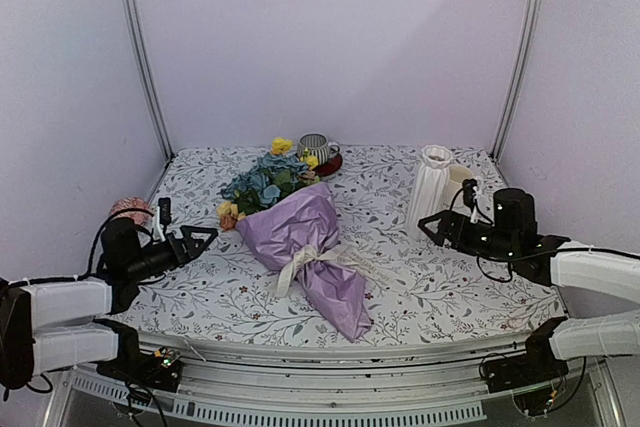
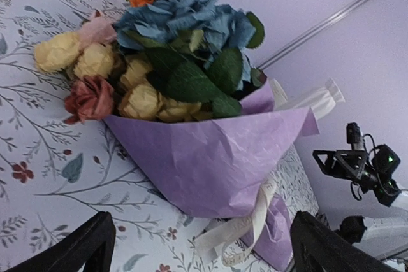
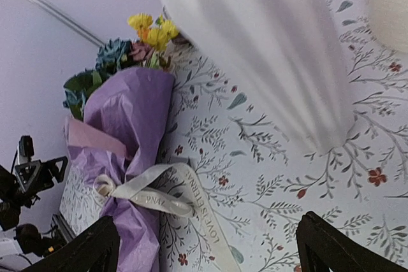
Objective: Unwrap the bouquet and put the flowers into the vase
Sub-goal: Move the tied bouquet to the center of the board.
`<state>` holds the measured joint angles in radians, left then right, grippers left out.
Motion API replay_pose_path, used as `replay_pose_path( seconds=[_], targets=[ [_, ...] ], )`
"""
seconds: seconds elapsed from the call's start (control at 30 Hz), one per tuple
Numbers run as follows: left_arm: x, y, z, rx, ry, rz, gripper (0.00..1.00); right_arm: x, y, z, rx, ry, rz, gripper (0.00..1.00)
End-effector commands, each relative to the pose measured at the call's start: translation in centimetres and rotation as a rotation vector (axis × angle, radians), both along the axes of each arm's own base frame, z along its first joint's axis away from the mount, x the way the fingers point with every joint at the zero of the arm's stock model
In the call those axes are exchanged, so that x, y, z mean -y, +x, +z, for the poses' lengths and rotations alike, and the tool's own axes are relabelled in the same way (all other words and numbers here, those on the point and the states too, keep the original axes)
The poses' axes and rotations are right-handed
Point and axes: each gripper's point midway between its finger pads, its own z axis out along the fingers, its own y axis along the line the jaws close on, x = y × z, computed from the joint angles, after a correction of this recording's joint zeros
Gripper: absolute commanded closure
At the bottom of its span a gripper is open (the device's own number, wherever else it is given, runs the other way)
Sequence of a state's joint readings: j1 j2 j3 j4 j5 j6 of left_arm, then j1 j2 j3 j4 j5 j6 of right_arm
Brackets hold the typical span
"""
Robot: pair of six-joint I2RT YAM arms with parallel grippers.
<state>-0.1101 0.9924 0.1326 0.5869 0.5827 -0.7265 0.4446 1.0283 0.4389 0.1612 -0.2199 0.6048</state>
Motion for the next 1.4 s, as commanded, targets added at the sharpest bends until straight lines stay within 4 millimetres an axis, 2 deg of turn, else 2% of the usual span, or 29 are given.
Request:
replay_pose_path(
  seconds=[0.0, 0.1, 0.23, 0.4, 0.6, 0.73, 0.83, 0.9, 1.0, 1.17, 1.27, 1.37],
  targets=[
    [3.3, -2.3, -0.1, -0.015, -0.026, -0.116, 0.02, -4.7, -1.5, -2.3, -0.059, -0.052, 0.144, 0.01],
    [5.0, -3.2, 0.1, -0.004, -0.018, -0.156, 0.02, -8.4, -2.5, -3.1, -0.065, -0.073, 0.228, 0.01],
    [6.4, -3.3, -0.4, -0.003, 0.013, -0.189, 0.02, -12.1, -3.6, -4.7, -0.088, -0.098, 0.303, 0.01],
    [8.0, -2.7, -1.6, -0.048, 0.007, -0.245, 0.02, -15.9, -5.2, -7.1, -0.136, -0.116, 0.39, 0.01],
    [10.6, -1.8, -2.6, -0.102, 0.004, -0.32, 0.02, -20.4, -8.5, -9.9, -0.204, -0.139, 0.525, 0.01],
    [12.0, -0.6, -3.1, -0.13, -0.011, -0.354, 0.02, -23.1, -11.0, -10.4, -0.228, -0.12, 0.611, 0.01],
    [12.7, 0.8, -3.4, -0.138, -0.007, -0.357, 0.03, -24.6, -12.9, -9.9, -0.219, -0.108, 0.673, 0.01],
    [13.1, 1.7, -3.5, -0.134, -0.004, -0.356, 0.03, -25.1, -13.7, -9.4, -0.197, -0.112, 0.699, 0.01],
    [13.6, 3.5, -3.4, -0.12, 0.01, -0.34, 0.03, -24.1, -13.1, -9.0, -0.169, -0.134, 0.653, 0.01],
    [13.7, 7.0, -3.3, -0.119, 0.022, -0.302, 0.04, -20.9, -11.3, -8.1, -0.122, -0.202, 0.491, 0.01],
    [12.8, 8.5, -3.1, -0.114, -0.01, -0.269, 0.04, -18.7, -10.3, -7.4, -0.097, -0.204, 0.408, 0.01],
    [11.7, 9.5, -3.3, -0.13, -0.03, -0.229, 0.04, -16.8, -9.2, -7.7, -0.128, -0.192, 0.35, 0.01]
  ],
)
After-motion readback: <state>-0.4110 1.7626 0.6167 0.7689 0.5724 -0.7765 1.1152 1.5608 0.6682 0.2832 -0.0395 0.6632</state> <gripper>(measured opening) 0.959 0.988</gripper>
